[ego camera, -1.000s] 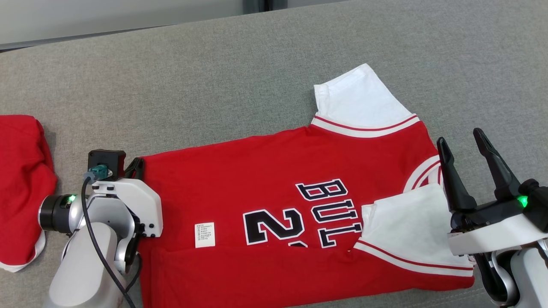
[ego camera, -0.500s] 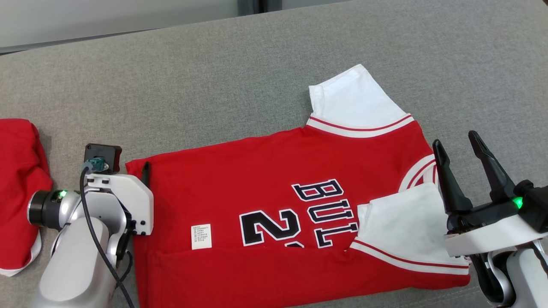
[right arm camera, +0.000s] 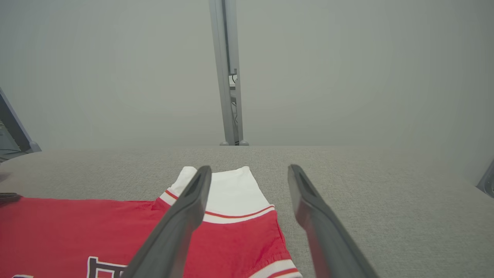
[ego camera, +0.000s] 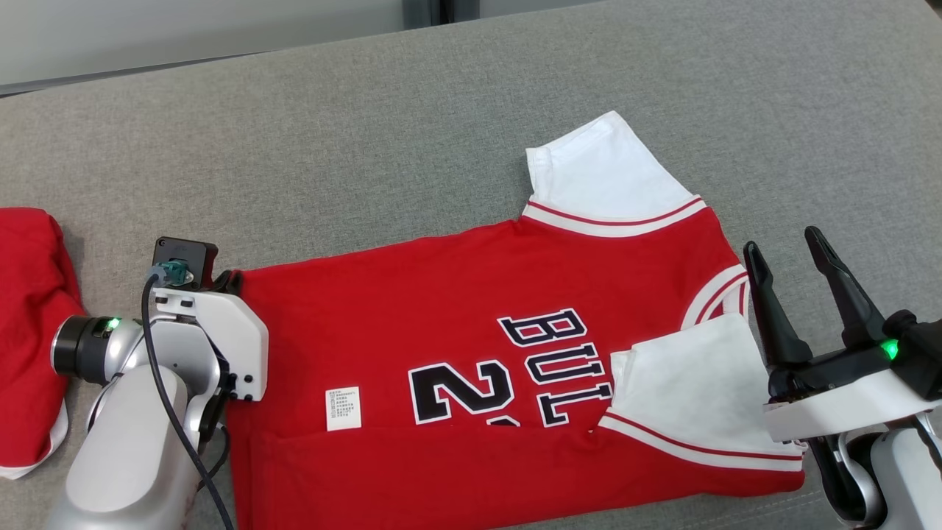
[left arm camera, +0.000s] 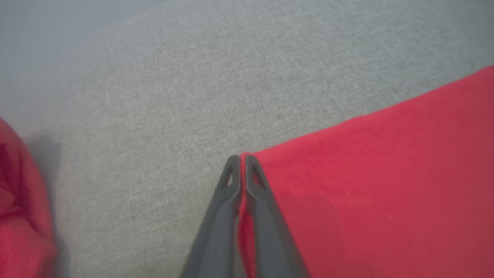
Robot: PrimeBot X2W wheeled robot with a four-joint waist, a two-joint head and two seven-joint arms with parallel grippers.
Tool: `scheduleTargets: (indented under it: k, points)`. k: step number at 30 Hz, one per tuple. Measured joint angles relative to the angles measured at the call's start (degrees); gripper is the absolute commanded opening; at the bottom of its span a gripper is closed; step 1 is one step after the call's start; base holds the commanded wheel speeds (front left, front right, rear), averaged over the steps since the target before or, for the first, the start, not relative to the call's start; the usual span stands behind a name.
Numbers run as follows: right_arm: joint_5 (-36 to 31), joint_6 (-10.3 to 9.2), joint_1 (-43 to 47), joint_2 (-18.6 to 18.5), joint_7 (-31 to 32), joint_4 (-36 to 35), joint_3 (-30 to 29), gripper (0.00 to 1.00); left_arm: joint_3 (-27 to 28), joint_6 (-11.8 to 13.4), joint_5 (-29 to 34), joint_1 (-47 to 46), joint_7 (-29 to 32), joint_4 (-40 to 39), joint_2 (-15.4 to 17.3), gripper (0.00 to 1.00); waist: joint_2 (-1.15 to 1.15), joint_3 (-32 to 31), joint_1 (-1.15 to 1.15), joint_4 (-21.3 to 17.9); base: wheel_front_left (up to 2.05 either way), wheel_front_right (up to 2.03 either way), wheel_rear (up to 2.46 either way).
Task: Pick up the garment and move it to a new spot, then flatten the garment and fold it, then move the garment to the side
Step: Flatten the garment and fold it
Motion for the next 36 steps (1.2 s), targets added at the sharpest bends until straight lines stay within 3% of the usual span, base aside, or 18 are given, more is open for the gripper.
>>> scheduleTargets:
  k: [6,12,16,19,25,36]
  points:
    - [0.5,-0.01,-0.2,-0.6,0.0,0.6,-0.3,1.0,0.0,1.1,-0.2,1.1,-2.8,-2.2,-0.5,0.0,0.0,-0.4,0.0,0.6,0.0,0.0,0.0]
    - [2.1,0.0,-5.1,-5.5,0.0,3.0,1.7,1.0,-0.8,1.7,-0.3,1.9,-5.6,-4.5,-2.1,0.0,0.0,-0.3,0.0,2.0,0.0,0.0,0.0]
    - [4.1,0.0,-9.7,-8.8,3.8,7.1,3.1,1.0,-1.6,2.2,-0.2,2.2,-6.9,-5.3,-2.9,0.0,0.0,0.4,0.0,3.1,0.0,0.0,0.0]
    - [6.5,0.0,-14.9,-11.9,10.0,10.9,7.1,1.0,-2.6,2.2,-0.2,2.1,-7.6,-5.7,-4.1,0.0,0.0,1.2,0.0,4.5,0.0,0.0,0.0]
    - [15.7,0.0,-25.1,-15.7,15.7,16.9,13.2,1.0,-4.6,2.2,0.2,-0.3,-9.2,-5.6,-6.5,0.0,0.0,4.1,0.0,7.4,0.0,0.0,0.0]
    - [29.9,0.0,-39.5,-19.2,18.8,31.8,22.5,1.0,-8.6,2.2,0.2,-6.2,-12.1,-2.8,-9.8,0.0,0.0,10.3,0.0,13.8,0.0,0.0,0.0]
